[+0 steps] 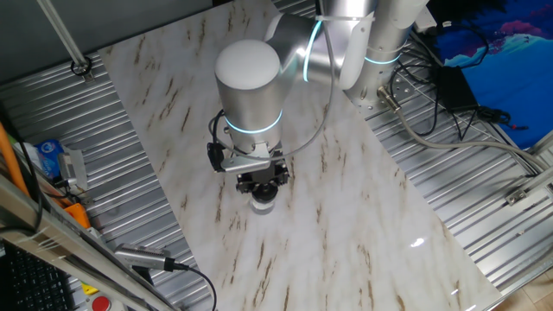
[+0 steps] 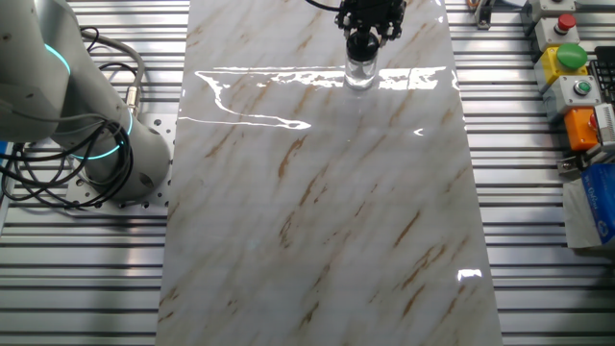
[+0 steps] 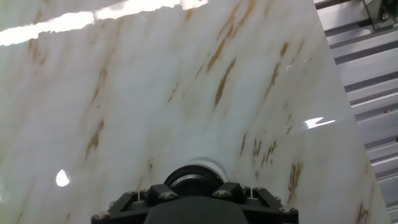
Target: Screw the lid onto the jar
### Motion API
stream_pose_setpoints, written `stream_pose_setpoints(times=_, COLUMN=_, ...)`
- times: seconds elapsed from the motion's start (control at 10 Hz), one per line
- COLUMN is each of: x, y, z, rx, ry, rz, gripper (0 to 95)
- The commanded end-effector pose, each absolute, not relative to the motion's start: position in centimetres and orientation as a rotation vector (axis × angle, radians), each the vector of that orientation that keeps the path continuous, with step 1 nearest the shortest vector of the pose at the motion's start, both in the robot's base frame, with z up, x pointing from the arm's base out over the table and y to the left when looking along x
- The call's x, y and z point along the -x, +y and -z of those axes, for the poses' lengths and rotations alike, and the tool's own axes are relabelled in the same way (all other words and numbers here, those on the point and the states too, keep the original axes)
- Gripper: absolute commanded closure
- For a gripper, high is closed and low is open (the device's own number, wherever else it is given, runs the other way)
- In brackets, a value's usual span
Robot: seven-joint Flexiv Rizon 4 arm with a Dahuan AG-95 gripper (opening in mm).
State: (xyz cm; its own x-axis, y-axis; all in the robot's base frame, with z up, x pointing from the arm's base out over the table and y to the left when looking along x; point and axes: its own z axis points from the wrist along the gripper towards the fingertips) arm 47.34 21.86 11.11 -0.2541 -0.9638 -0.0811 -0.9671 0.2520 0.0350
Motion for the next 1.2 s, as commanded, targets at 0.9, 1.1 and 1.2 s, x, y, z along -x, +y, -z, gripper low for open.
stream_pose_setpoints(times=0.9, x=-47.59, y=21.64, z=-10.41, rx=1.754, ry=2.521, rz=-0.109, gripper=95.0)
stream_pose_setpoints(times=1.1, x=-47.6, y=21.64, z=-10.4, rx=1.731, ry=2.52, rz=-0.093, gripper=95.0)
stream_pose_setpoints(times=1.2, x=-47.6, y=21.63, z=-10.39, rx=1.73, ry=2.519, rz=-0.092, gripper=95.0)
